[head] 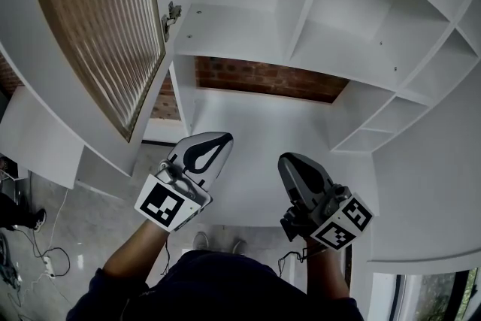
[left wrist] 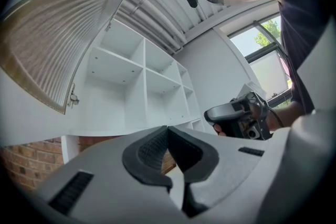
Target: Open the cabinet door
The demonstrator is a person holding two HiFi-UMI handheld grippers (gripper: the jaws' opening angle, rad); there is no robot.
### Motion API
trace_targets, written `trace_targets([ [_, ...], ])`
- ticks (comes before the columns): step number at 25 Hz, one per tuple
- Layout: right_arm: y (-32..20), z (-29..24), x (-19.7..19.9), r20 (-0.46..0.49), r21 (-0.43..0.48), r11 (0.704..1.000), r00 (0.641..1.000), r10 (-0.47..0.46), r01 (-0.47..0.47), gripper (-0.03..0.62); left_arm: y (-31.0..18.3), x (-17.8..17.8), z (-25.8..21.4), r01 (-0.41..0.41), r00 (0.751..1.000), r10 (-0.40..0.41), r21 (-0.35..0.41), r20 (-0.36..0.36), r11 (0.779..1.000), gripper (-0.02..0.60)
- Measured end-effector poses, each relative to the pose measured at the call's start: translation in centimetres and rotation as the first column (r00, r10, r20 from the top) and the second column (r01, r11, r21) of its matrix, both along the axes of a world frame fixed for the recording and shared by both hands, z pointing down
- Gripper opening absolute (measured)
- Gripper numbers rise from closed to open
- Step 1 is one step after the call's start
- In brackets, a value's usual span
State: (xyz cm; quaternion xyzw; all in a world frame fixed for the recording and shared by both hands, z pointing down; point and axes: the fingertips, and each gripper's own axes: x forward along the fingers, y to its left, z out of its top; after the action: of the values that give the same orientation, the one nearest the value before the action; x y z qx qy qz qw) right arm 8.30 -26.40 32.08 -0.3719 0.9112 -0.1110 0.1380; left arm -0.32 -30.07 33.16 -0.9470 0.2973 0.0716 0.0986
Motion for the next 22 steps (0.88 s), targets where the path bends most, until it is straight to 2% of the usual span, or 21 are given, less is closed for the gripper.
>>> trace_targets([
  [22, 0.21, -0.22, -0.58, 0.004, 0.006, 0.999, 0.999, -0.032, 0.032, 0.026, 0.08, 0.07, -0.78, 0.025, 1.000, -0.025, 0.002, -0.010, 1.000, 0.008],
])
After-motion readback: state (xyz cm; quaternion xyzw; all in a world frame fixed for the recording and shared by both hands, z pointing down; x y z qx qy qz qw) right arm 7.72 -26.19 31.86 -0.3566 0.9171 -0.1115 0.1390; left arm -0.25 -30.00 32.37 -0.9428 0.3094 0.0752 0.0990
